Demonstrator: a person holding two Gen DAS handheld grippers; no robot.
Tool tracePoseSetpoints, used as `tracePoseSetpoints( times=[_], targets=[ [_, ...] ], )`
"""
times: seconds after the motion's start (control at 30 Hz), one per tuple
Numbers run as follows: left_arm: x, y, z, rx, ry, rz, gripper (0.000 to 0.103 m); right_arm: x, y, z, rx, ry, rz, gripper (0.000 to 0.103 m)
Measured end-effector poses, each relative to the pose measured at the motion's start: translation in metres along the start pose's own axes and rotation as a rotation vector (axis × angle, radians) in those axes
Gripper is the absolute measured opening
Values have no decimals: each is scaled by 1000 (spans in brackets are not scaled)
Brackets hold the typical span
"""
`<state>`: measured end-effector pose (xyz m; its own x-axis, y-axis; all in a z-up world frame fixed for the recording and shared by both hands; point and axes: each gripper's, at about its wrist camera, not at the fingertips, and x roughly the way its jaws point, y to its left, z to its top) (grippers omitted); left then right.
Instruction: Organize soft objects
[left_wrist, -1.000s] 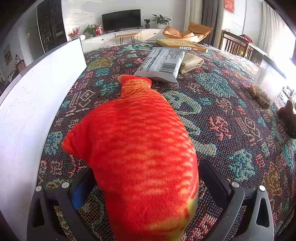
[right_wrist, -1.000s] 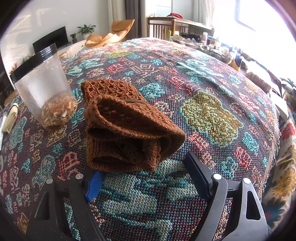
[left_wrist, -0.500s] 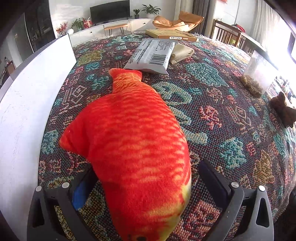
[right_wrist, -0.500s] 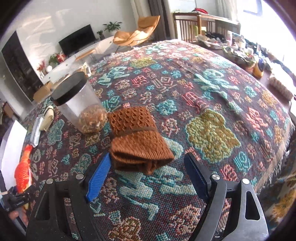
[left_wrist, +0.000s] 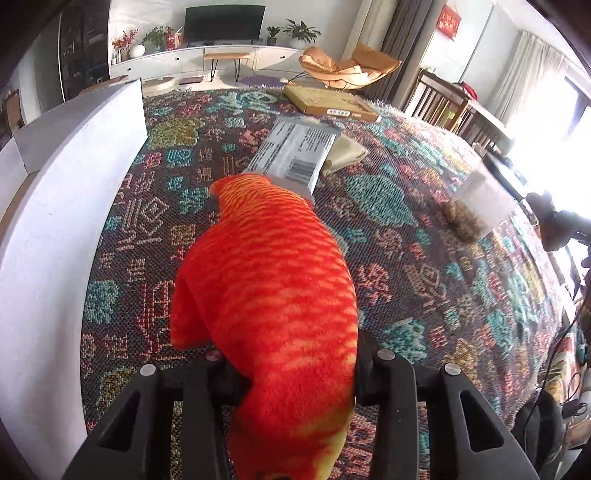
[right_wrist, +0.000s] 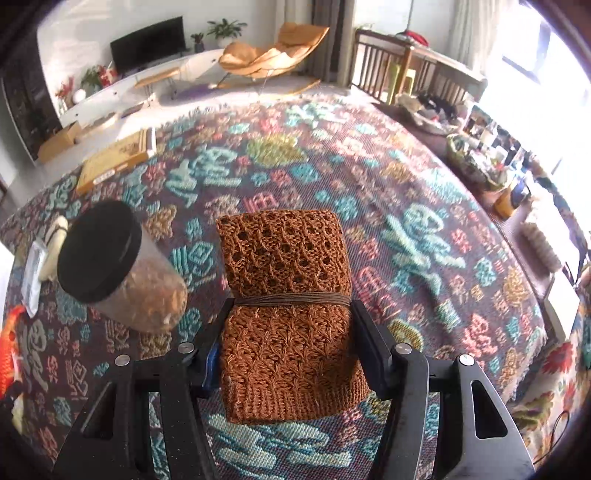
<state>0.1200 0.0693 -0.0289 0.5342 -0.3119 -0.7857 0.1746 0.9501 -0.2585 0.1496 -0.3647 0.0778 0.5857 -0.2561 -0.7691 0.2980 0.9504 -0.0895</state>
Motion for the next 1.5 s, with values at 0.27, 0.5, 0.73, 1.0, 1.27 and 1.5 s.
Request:
tracePoseSetpoints(
  times=[0.27, 0.5, 0.73, 1.0, 1.27, 1.5],
  targets=[
    [-119, 42, 17, -91, -204, -72, 41, -124, 141, 19, -185, -132, 317, 62],
    [-197, 154, -7, -183, -264, 229, 50, -194, 355, -55, -389, -11, 831, 65],
    [-216, 242, -51, -369, -252, 476, 95, -188, 462, -123, -471, 209, 1043, 73],
    [-204, 220, -55, -387, -309, 359, 95, -119, 372, -119, -438, 32, 746, 77],
    [-148, 70, -36, -116, -223, 31, 96, 11, 215, -149, -257, 46, 254, 77],
    [-27, -17, -50, 81, -6, -3, 97, 34, 150, -159, -55, 26, 156, 77]
  ],
)
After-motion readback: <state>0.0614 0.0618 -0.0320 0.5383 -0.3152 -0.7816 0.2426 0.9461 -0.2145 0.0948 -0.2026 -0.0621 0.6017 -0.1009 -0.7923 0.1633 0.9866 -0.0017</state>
